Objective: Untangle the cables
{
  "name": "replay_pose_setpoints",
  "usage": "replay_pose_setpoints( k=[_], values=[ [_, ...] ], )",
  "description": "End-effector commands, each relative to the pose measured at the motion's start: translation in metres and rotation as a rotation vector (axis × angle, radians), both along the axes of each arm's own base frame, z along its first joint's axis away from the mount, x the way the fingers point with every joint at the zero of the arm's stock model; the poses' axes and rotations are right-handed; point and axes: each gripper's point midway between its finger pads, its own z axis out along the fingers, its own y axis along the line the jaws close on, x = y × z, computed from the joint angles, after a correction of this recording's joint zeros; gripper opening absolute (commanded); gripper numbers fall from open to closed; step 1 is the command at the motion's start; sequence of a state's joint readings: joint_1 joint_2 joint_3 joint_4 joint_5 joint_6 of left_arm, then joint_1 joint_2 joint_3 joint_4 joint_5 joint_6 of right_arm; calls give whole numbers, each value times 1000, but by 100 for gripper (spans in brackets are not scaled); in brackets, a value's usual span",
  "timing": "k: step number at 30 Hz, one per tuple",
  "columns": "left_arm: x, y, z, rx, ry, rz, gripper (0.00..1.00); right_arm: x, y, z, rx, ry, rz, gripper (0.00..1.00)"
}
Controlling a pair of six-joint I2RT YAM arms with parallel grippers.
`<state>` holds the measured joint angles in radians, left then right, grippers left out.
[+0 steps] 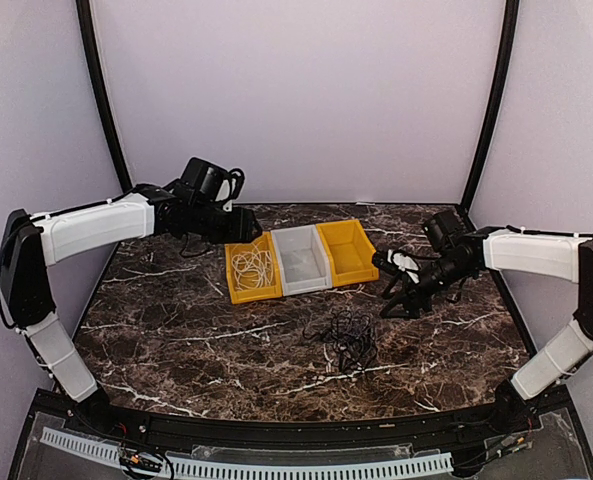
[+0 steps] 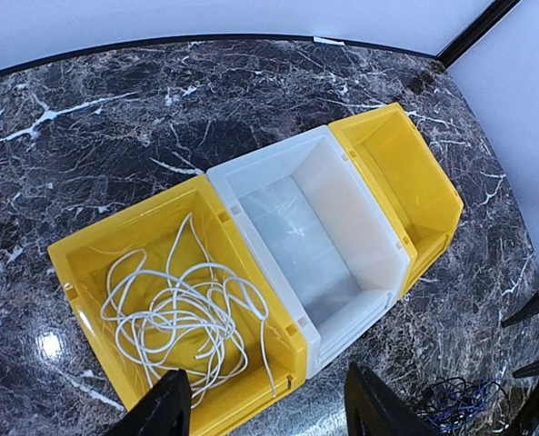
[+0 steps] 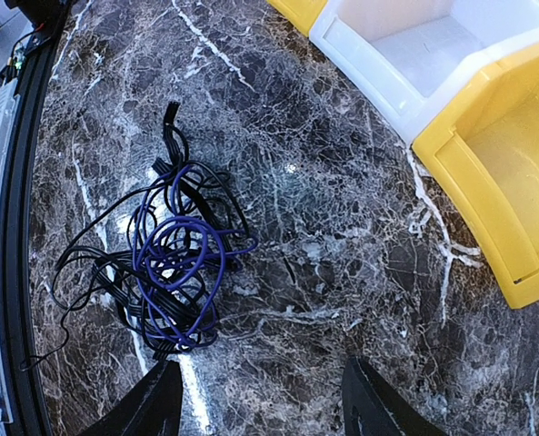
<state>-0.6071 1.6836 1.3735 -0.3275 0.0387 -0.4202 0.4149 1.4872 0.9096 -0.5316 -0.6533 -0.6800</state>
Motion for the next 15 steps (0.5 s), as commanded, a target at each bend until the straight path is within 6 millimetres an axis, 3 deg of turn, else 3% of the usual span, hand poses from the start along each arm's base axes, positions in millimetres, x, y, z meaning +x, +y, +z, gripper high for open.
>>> replay_pose_setpoints(
  k=[1, 6, 10, 11, 12, 15],
  values=[
    [1, -30, 0, -68, -10, -109, 60, 4, -1, 11, 14, -52, -7, 62],
    [-27, -83, 21, -115, -134, -311, 57, 3, 1, 27, 43, -86, -3, 62],
    [-80, -135, 31, -183, -212, -542, 56, 0, 4, 40, 68, -113, 17, 61],
    [-99, -145, 26, -202, -200, -600, 56, -2, 6, 43, 69, -119, 25, 60],
    [-105, -152, 29, -226, -215, -624, 56, -3, 7, 45, 72, -120, 34, 59],
    [-135, -170, 13, -244, -185, -695, 53, -9, 13, 52, 72, -136, 70, 56]
  ],
)
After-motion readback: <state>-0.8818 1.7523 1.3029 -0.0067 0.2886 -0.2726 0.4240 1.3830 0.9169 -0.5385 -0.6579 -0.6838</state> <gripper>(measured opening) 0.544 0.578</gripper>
